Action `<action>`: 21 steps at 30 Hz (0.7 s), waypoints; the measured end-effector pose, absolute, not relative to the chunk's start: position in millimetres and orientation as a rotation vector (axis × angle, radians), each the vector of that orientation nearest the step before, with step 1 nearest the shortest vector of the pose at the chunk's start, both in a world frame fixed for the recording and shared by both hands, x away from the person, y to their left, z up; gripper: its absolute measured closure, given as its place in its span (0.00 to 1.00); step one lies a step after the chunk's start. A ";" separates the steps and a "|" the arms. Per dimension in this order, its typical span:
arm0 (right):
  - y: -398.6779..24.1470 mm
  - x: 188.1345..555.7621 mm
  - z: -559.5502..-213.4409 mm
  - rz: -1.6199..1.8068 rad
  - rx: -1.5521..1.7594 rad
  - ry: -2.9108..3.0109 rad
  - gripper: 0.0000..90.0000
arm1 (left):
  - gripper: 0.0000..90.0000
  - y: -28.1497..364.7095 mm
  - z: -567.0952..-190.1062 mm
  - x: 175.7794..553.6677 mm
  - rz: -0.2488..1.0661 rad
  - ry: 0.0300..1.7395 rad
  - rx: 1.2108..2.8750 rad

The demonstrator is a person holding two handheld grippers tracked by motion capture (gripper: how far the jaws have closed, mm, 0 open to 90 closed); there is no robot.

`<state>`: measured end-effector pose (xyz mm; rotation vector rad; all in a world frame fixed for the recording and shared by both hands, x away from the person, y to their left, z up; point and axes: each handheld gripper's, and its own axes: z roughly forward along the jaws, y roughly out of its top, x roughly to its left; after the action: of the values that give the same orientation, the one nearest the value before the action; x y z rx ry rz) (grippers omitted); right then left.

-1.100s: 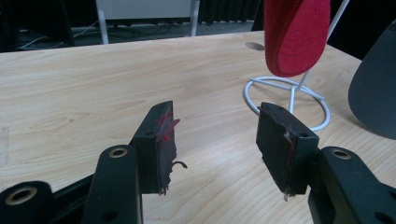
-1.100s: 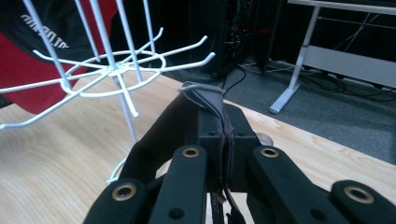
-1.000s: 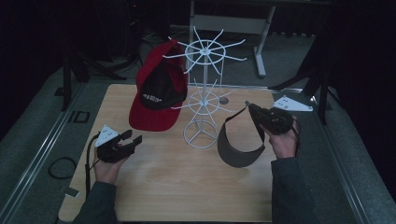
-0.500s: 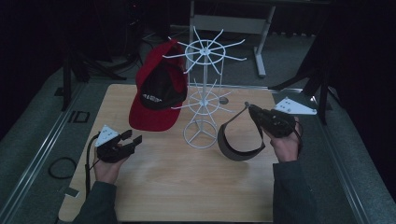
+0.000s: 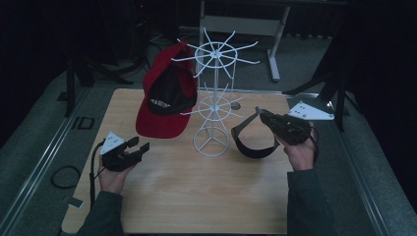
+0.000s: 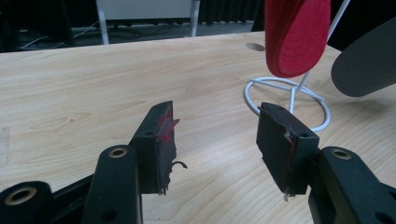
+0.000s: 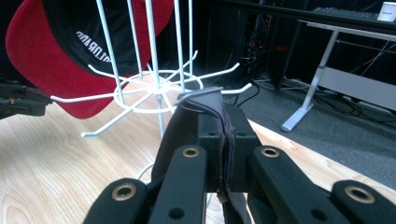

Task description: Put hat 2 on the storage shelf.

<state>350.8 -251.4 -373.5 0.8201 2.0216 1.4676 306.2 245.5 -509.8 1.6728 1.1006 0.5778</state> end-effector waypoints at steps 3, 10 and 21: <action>-251.1 350.1 -371.0 1.475 0.812 2.020 0.97 | 0.53 245.6 -509.8 306.2 0.577 1.101 1.672; -249.0 346.8 -364.9 1.502 0.786 2.018 0.97 | 0.53 245.3 -509.9 306.4 0.575 1.100 1.673; -248.4 348.2 -353.8 1.555 0.786 2.009 0.97 | 0.53 245.1 -509.8 306.0 0.575 1.099 1.676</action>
<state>348.2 -248.4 -353.8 0.7859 2.0087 1.5552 306.0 245.1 -509.8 1.6756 1.0985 0.5747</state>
